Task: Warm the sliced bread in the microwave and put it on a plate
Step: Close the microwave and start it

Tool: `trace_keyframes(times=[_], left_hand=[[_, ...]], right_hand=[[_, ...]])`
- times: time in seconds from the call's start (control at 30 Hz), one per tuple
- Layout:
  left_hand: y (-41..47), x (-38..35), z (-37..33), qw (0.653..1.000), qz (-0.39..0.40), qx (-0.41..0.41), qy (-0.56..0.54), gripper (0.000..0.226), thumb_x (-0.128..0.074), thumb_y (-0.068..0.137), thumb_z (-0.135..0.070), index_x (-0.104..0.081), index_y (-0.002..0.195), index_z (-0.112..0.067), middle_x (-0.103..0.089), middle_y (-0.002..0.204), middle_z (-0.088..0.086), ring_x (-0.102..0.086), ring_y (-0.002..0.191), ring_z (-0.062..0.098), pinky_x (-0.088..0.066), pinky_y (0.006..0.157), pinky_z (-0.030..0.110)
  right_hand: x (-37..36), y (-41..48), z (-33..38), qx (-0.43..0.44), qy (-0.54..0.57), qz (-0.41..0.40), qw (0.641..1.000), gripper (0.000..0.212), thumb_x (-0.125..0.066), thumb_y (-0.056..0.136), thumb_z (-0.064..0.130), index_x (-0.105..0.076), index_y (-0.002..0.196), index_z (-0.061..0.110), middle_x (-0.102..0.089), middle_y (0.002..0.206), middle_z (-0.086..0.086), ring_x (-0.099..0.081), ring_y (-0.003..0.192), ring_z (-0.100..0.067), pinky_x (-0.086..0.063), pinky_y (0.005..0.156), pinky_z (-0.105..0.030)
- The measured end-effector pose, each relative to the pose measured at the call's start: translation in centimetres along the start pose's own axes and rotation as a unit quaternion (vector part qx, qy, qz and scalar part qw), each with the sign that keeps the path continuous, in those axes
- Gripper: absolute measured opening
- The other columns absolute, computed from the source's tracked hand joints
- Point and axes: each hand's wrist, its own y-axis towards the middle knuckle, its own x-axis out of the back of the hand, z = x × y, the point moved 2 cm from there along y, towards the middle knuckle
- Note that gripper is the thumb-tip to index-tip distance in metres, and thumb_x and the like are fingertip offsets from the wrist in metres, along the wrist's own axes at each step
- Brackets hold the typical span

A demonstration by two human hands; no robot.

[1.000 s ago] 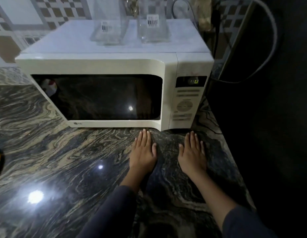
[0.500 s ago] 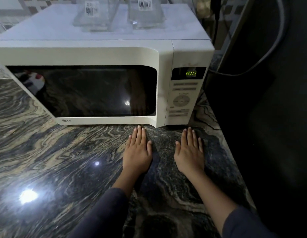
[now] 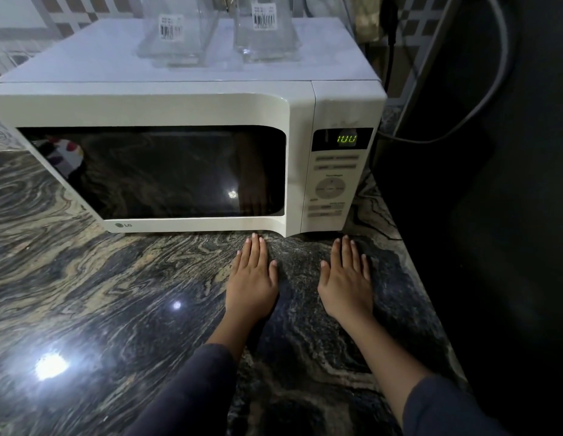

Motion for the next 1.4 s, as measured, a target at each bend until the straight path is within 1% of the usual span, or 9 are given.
trace_keyframes(times=[0.1,0.2,0.47,0.63,0.83,0.93,1.07,1.23,1.4], left_hand=[[-0.1,0.2,-0.1,1.000,-0.002,-0.001,0.004,0.077,0.013,0.081,-0.047,0.002,0.148,-0.011,0.004,0.158,0.005,0.009,0.145,0.013,0.010,0.116,0.028],[-0.1,0.4,-0.2,1.000,-0.001,0.002,0.002,0.067,0.004,0.088,-0.042,0.003,0.148,-0.012,0.005,0.158,0.005,0.010,0.145,0.013,0.010,0.116,0.027],[-0.1,0.6,-0.3,1.000,0.008,0.006,-0.005,0.056,-0.014,0.100,-0.036,0.003,0.148,-0.012,0.006,0.158,0.004,0.011,0.145,0.013,0.008,0.118,0.029],[-0.1,0.7,-0.2,1.000,0.012,0.004,-0.004,0.056,-0.014,0.100,-0.035,0.003,0.148,-0.011,0.006,0.158,0.005,0.011,0.145,0.014,0.008,0.118,0.029],[0.0,0.3,-0.1,1.000,0.012,0.003,0.003,0.065,-0.001,0.090,-0.040,0.001,0.148,-0.011,0.004,0.158,0.005,0.010,0.145,0.014,0.008,0.117,0.029],[0.0,0.3,-0.1,1.000,0.016,0.005,0.001,0.065,0.000,0.089,-0.040,0.002,0.148,-0.012,0.005,0.158,0.004,0.010,0.145,0.013,0.007,0.117,0.029],[0.0,0.3,-0.1,1.000,0.015,0.006,-0.003,0.065,0.000,0.089,-0.041,0.001,0.148,-0.012,0.004,0.158,0.004,0.009,0.145,0.013,0.005,0.119,0.030],[0.1,0.3,-0.1,1.000,0.015,0.003,-0.005,0.065,-0.001,0.089,-0.040,0.000,0.148,-0.012,0.003,0.158,0.003,0.008,0.145,0.013,0.004,0.119,0.030],[0.1,0.4,0.0,1.000,0.011,0.002,-0.011,0.065,-0.002,0.090,-0.041,-0.001,0.148,-0.012,0.002,0.158,0.004,0.007,0.145,0.014,0.002,0.120,0.031]], right_hand=[[0.0,0.0,0.0,-0.001,0.006,-0.003,1.000,0.061,-0.007,0.094,0.038,-0.005,0.149,0.011,-0.001,0.158,-0.006,0.000,0.146,-0.018,0.002,0.117,-0.036],[-0.1,0.0,0.0,0.000,0.010,-0.004,1.000,0.057,-0.014,0.098,0.036,-0.006,0.149,0.011,-0.001,0.158,-0.006,0.000,0.146,-0.018,0.002,0.117,-0.036],[0.1,-0.1,-0.1,-0.003,0.014,-0.008,1.000,0.065,-0.008,0.091,0.041,-0.011,0.149,0.012,-0.005,0.158,-0.006,-0.004,0.146,-0.018,0.000,0.117,-0.035],[0.2,-0.1,-0.1,-0.003,0.021,-0.009,1.000,0.066,-0.009,0.090,0.041,-0.011,0.149,0.011,-0.006,0.158,-0.005,-0.005,0.146,-0.018,-0.001,0.118,-0.035],[0.3,-0.1,-0.2,0.000,0.025,-0.002,1.000,0.068,-0.007,0.088,0.042,-0.011,0.149,0.011,-0.005,0.158,-0.005,-0.004,0.146,-0.018,0.000,0.117,-0.035],[0.3,-0.1,-0.3,0.005,0.037,-0.002,0.999,0.059,-0.017,0.097,0.039,-0.012,0.149,0.011,-0.005,0.158,-0.005,-0.003,0.146,-0.018,0.000,0.118,-0.034],[0.7,-0.1,-0.6,-0.009,0.151,-0.036,0.988,0.057,-0.040,0.097,0.031,-0.023,0.146,0.010,-0.020,0.156,-0.006,-0.016,0.144,-0.019,-0.007,0.118,-0.032],[2.1,0.7,-1.1,-0.069,0.367,-0.097,0.923,0.063,-0.058,0.090,0.023,-0.028,0.144,0.011,-0.035,0.146,-0.012,-0.036,0.134,-0.025,-0.035,0.103,-0.031],[4.0,4.1,-0.9,-0.061,0.429,-0.082,0.898,0.069,-0.065,0.085,0.024,-0.029,0.143,0.014,-0.041,0.142,-0.011,-0.043,0.128,-0.024,-0.039,0.097,-0.031]])
